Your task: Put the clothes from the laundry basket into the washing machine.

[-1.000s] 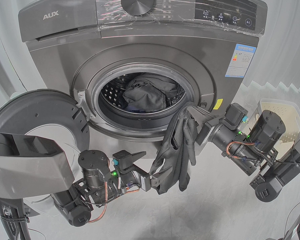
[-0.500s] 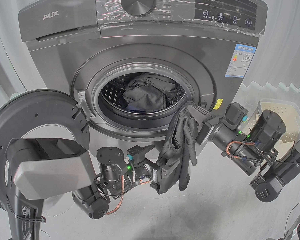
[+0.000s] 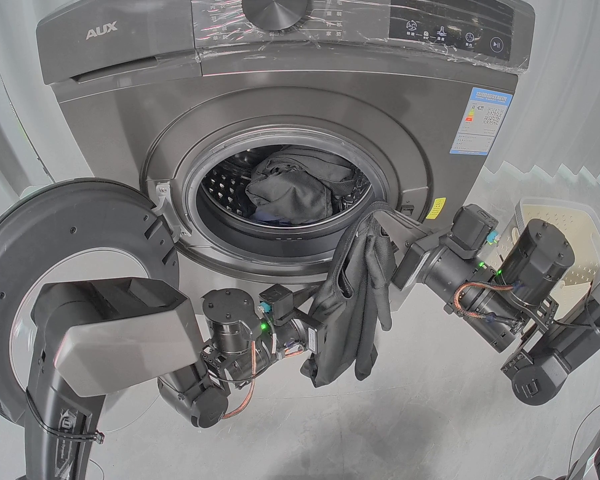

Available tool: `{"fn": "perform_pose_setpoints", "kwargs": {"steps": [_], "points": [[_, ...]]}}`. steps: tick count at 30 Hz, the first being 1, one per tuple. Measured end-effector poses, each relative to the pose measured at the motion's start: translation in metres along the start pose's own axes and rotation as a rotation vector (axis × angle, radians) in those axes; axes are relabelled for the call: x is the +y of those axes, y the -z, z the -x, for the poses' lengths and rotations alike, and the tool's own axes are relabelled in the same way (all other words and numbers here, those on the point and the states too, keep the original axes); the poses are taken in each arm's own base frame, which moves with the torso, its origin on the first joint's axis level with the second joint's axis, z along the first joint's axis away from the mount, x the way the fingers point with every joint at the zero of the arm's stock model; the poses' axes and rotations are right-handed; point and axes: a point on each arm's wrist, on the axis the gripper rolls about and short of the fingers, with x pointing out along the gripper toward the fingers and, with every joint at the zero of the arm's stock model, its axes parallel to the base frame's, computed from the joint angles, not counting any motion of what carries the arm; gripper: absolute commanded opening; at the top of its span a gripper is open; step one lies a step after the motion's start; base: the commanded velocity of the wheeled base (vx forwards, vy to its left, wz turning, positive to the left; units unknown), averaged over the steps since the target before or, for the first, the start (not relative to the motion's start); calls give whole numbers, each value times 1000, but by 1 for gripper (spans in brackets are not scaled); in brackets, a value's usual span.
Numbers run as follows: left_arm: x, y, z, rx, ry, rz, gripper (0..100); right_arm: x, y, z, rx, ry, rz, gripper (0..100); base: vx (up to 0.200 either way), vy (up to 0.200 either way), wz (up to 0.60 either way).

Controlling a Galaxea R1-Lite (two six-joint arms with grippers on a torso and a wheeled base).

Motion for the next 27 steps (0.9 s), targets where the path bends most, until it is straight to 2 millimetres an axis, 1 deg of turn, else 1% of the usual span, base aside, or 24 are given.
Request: {"fn": "perform_pose_setpoints", "kwargs": {"steps": [14, 20, 26, 27], "points": [[1, -3, 0, -10, -3, -4, 0, 0, 0, 1, 4, 0, 0, 0, 0, 0, 0], [-1, -4, 13, 23, -5, -6, 0, -2, 1, 1, 5, 4, 1, 0, 0, 0, 0], [-4, -13, 28, 41, -5, -7, 0, -4, 0, 1, 5, 9, 2, 0, 0, 0, 0], [-4, -14, 31, 42, -5, -7, 100, -4, 0, 1, 5, 10, 2, 0, 0, 0, 0]]}}
